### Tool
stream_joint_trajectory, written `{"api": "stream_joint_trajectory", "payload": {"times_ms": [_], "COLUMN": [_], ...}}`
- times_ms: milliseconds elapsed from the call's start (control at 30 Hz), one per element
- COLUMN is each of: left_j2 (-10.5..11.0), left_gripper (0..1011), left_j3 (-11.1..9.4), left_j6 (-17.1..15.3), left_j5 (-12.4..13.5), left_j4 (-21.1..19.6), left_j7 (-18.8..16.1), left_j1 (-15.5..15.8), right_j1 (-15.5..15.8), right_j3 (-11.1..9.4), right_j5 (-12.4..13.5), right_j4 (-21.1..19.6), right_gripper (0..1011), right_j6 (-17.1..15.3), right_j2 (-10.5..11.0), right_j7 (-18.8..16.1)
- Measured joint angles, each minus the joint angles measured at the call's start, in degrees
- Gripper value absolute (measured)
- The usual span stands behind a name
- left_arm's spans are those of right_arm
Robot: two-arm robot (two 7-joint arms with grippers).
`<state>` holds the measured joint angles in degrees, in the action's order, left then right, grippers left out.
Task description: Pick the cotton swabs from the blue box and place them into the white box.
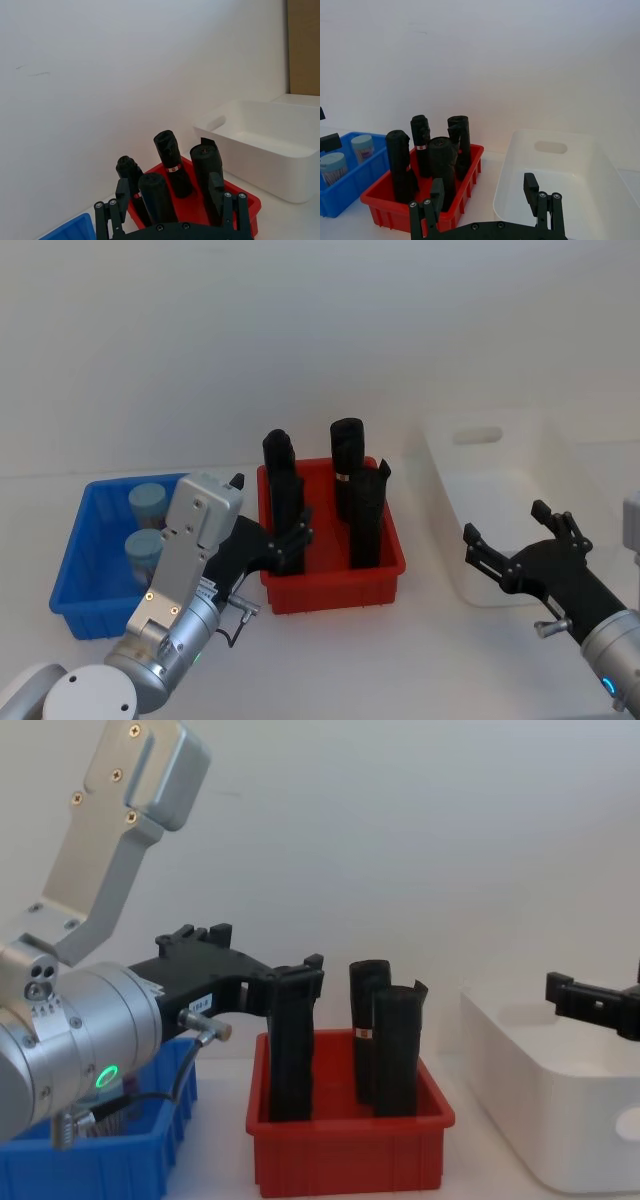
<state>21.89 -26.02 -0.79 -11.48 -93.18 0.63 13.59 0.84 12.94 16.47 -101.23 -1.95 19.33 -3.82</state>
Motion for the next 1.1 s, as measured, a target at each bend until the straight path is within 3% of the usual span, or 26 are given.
{"api": "stream_joint_trajectory", "payload": {"times_ms": [1100], "left_j2": [0.0], "left_gripper": [1004], "left_j3": [0.0], "left_j6": [0.0], "left_j5": [0.0], "left_j4": [0.0], "left_j7": [0.0], "left_j1": [0.0], "right_j1": [0.0], "right_j3": [0.0], "right_j5": [0.0], "right_j4": [0.0], "right_gripper": [1001], "right_j6": [0.0], "right_j2": [0.0], "right_j7": [0.0]}}
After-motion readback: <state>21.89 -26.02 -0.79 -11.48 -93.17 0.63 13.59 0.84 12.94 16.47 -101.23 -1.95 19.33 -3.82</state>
